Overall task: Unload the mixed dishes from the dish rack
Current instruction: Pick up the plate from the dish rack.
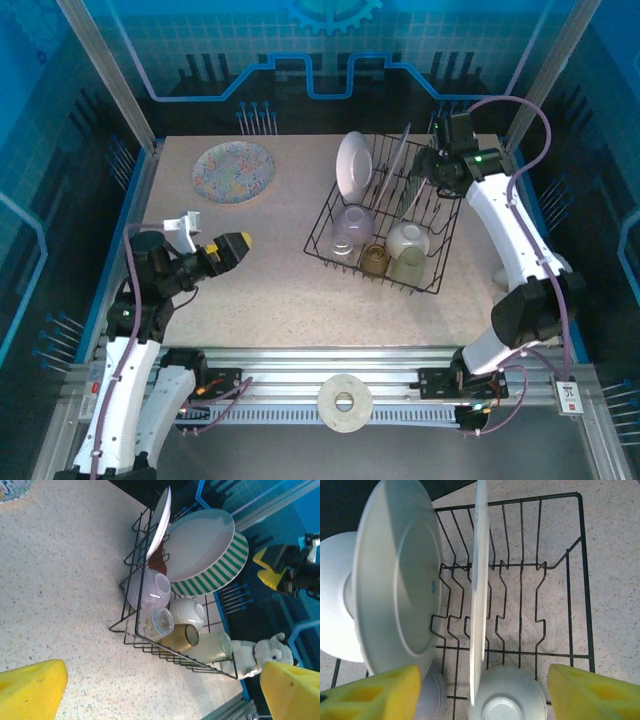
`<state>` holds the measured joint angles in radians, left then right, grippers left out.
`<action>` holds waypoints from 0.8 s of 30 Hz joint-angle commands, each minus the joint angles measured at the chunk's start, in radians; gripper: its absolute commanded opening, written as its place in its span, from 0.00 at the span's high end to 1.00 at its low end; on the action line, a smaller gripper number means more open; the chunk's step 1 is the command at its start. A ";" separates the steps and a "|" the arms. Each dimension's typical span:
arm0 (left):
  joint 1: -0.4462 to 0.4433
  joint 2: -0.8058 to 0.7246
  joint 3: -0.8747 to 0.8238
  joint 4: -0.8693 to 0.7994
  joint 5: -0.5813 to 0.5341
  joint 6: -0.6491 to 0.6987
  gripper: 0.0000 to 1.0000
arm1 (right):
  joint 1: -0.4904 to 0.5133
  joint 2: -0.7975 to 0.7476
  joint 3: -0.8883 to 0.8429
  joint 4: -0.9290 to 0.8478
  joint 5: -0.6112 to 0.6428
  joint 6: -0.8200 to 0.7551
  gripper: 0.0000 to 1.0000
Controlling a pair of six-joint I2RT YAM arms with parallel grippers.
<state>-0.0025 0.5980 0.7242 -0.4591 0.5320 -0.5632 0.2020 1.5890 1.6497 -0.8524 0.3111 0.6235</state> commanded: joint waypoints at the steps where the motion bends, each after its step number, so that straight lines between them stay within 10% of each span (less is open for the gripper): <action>1: -0.005 -0.009 -0.013 0.025 0.048 0.048 0.01 | 0.010 0.038 0.058 -0.062 0.049 0.044 0.36; 24: -0.005 -0.064 -0.115 0.122 0.066 -0.077 0.01 | 0.044 0.240 0.238 -0.180 0.121 0.140 0.70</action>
<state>-0.0032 0.5476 0.6090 -0.3599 0.5735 -0.6300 0.2352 1.8061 1.8580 -0.9932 0.4103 0.7403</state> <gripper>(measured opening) 0.992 0.318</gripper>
